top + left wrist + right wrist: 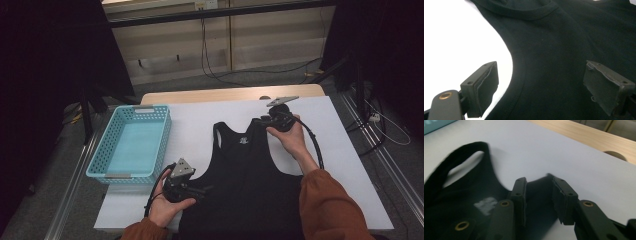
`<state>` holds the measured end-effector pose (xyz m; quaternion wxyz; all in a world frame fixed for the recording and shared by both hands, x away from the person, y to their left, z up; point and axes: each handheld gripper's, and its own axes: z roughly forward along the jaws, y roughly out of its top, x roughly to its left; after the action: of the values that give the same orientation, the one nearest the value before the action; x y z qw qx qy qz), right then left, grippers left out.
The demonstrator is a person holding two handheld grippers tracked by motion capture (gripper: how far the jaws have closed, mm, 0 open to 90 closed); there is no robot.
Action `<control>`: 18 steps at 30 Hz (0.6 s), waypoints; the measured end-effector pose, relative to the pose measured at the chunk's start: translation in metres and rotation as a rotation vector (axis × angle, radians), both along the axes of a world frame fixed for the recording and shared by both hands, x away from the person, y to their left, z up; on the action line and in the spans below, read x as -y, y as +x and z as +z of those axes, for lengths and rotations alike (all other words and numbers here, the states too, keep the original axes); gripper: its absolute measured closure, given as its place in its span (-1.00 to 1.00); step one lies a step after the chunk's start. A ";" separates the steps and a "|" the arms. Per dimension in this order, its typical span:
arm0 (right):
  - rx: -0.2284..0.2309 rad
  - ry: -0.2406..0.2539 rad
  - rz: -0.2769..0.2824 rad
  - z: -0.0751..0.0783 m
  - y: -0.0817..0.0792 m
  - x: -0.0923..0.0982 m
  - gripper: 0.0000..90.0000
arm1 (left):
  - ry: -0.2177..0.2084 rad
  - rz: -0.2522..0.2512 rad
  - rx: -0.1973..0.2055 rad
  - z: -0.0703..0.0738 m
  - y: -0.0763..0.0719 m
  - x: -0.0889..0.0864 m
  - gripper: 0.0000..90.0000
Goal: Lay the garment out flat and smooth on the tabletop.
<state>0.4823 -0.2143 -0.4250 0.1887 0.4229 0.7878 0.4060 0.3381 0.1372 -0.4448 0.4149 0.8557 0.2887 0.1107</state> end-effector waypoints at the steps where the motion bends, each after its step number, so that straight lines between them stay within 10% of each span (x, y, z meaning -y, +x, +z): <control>1: 0.001 0.002 0.017 0.001 -0.003 -0.005 0.50 | 0.005 -0.004 0.002 0.000 -0.001 0.001 -0.67; 12: 0.012 -0.032 0.220 -0.009 -0.027 -0.087 0.65 | 0.032 -0.098 -0.035 -0.004 -0.009 0.004 -0.07; 18: 0.007 -0.059 0.274 -0.015 -0.021 -0.125 0.60 | 0.068 -0.089 -0.019 -0.007 -0.011 0.009 -0.20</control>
<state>0.4608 -0.0893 -0.4404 0.1467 0.3044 0.8491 0.4061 0.3267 0.1286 -0.4517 0.3875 0.8823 0.2502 0.0937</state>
